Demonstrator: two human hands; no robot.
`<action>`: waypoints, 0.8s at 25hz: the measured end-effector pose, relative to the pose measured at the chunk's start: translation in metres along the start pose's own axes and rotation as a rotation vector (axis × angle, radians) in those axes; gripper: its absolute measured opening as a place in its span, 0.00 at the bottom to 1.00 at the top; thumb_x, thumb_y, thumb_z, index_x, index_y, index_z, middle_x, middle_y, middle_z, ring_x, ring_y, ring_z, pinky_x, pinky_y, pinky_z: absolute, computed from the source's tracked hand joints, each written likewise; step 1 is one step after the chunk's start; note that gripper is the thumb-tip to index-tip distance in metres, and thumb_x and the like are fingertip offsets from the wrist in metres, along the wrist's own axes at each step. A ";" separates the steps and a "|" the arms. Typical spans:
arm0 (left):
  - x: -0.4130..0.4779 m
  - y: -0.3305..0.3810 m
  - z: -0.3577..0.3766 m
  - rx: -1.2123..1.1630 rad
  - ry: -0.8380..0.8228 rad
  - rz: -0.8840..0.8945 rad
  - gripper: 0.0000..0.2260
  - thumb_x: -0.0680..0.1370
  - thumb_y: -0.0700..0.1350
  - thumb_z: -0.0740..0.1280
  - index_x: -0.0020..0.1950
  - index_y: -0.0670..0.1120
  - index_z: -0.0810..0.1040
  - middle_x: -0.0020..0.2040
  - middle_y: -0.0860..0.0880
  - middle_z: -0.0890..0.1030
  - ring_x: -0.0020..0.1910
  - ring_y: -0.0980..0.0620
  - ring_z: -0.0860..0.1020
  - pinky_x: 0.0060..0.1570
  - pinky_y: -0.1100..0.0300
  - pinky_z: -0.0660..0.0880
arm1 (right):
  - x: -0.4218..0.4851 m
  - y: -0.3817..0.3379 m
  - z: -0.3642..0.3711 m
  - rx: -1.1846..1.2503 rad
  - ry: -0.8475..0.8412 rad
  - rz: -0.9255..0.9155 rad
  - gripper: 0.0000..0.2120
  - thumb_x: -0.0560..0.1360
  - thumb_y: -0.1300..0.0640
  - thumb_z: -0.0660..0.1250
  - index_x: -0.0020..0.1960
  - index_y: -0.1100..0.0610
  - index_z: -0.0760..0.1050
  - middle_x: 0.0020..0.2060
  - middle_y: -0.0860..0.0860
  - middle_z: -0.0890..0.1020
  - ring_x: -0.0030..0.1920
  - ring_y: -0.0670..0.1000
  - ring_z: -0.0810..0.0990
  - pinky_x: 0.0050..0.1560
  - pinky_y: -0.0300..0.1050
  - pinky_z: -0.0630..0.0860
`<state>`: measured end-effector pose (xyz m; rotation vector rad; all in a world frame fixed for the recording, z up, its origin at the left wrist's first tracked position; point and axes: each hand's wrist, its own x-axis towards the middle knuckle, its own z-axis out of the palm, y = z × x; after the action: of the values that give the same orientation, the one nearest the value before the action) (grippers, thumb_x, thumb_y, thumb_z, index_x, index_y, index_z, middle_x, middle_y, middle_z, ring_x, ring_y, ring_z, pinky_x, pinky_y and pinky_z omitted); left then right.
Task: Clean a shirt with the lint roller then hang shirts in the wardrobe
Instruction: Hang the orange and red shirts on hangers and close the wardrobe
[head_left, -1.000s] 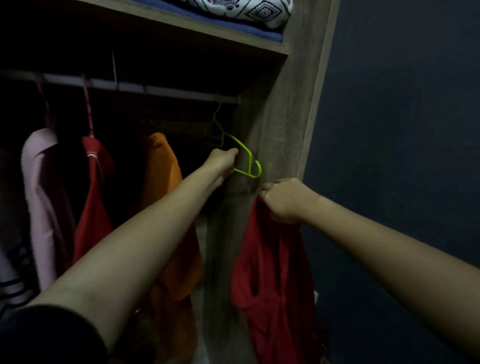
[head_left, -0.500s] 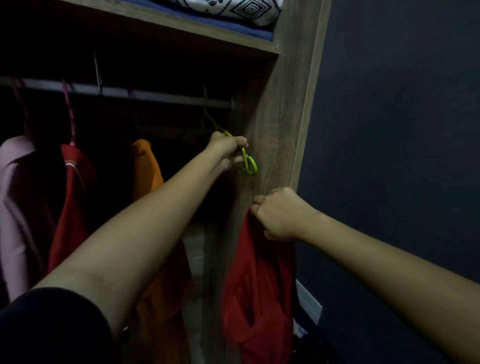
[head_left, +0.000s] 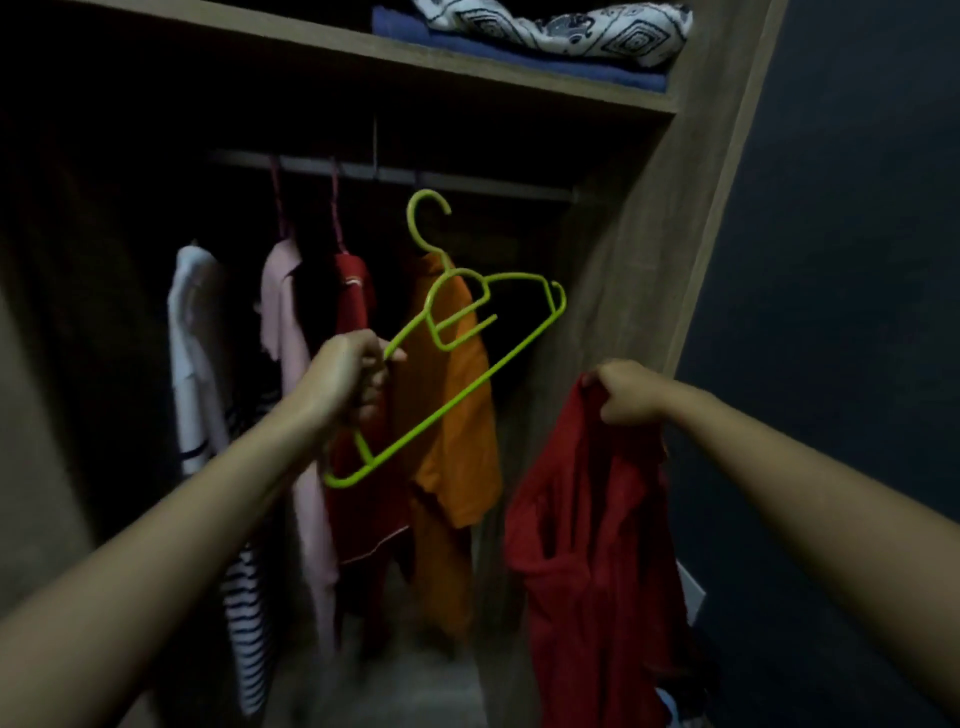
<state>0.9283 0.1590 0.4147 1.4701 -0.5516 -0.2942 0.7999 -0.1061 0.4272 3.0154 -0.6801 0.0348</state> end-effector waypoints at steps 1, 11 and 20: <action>-0.010 -0.004 -0.021 0.110 0.013 0.062 0.12 0.80 0.43 0.57 0.39 0.48 0.77 0.21 0.55 0.62 0.16 0.58 0.57 0.19 0.72 0.54 | -0.002 -0.003 0.003 0.093 0.016 0.021 0.25 0.68 0.63 0.64 0.66 0.59 0.70 0.64 0.59 0.73 0.63 0.58 0.73 0.62 0.48 0.72; -0.087 -0.030 -0.123 0.442 -0.250 0.237 0.11 0.72 0.55 0.67 0.50 0.53 0.84 0.28 0.51 0.73 0.24 0.61 0.67 0.25 0.70 0.64 | -0.066 -0.063 0.005 0.667 0.077 -0.026 0.29 0.70 0.65 0.68 0.69 0.56 0.66 0.64 0.56 0.74 0.61 0.55 0.75 0.56 0.46 0.74; -0.090 -0.046 -0.069 0.642 0.117 0.664 0.09 0.77 0.45 0.66 0.55 0.47 0.82 0.47 0.47 0.84 0.41 0.66 0.77 0.44 0.68 0.73 | -0.110 -0.124 0.000 -0.018 0.671 -0.328 0.25 0.74 0.34 0.46 0.51 0.52 0.69 0.45 0.53 0.82 0.45 0.59 0.81 0.37 0.48 0.71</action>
<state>0.8951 0.2593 0.3531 1.7930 -1.0597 0.5362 0.7538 0.0534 0.4183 2.7665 -0.1193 0.9550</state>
